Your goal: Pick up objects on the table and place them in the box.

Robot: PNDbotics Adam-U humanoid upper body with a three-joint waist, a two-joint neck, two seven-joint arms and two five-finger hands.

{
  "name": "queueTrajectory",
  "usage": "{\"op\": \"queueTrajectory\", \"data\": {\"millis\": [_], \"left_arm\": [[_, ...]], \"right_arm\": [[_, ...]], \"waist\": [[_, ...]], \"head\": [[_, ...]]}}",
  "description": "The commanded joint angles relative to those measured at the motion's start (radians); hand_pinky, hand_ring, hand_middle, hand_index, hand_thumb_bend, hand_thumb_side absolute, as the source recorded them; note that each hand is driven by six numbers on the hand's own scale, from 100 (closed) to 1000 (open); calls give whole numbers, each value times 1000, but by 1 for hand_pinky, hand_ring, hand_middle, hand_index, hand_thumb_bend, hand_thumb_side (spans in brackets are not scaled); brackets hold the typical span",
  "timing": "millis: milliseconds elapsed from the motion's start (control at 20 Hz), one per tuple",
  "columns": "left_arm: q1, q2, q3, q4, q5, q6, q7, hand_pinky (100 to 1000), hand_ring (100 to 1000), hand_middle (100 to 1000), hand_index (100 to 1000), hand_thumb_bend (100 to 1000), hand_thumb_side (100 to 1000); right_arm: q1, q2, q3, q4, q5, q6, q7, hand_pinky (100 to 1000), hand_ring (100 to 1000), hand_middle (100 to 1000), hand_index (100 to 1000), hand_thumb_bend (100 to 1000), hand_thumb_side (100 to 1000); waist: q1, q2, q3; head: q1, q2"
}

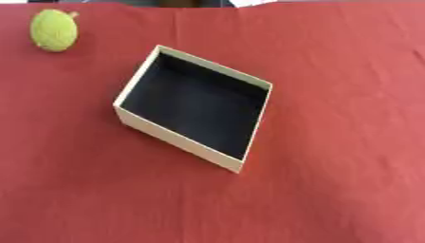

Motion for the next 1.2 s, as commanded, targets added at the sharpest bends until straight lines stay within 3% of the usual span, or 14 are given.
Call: {"op": "queueTrajectory", "data": {"millis": [50,300,550,950,1050,1200], "left_arm": [[-55,93,-40,166,-159,-108,-13,796,768,747,876,100,614],[-148,120,-115,388,-371,-232,-14,793,786,764,889,100,613],[-233,103,-180,542,-537,-303,6,793,798,777,897,135,591],[-349,35,-229,679,-727,-345,18,810,819,799,934,243,520],[-382,20,-231,712,-771,-337,7,816,832,814,934,290,462],[-427,1,-231,752,-848,-310,-4,835,852,836,937,311,449]], "right_arm": [[-11,-38,0,-18,2,0,8,760,704,606,759,100,541],[-15,-39,7,-18,-2,2,17,760,705,605,758,100,542],[-18,-39,14,-18,-6,4,26,760,705,605,758,100,542],[-26,-36,21,-18,-12,3,35,761,705,606,758,100,543],[-30,-34,24,-18,-14,3,38,761,705,606,758,100,543],[-32,-33,25,-18,-17,4,41,761,705,605,758,100,544]], "waist": [[4,-31,-2],[12,-36,-7],[18,-41,-12],[22,-46,-22],[22,-46,-27],[24,-44,-33]], "head": [[5,4],[10,12],[15,12],[24,6],[28,5],[29,6]]}}
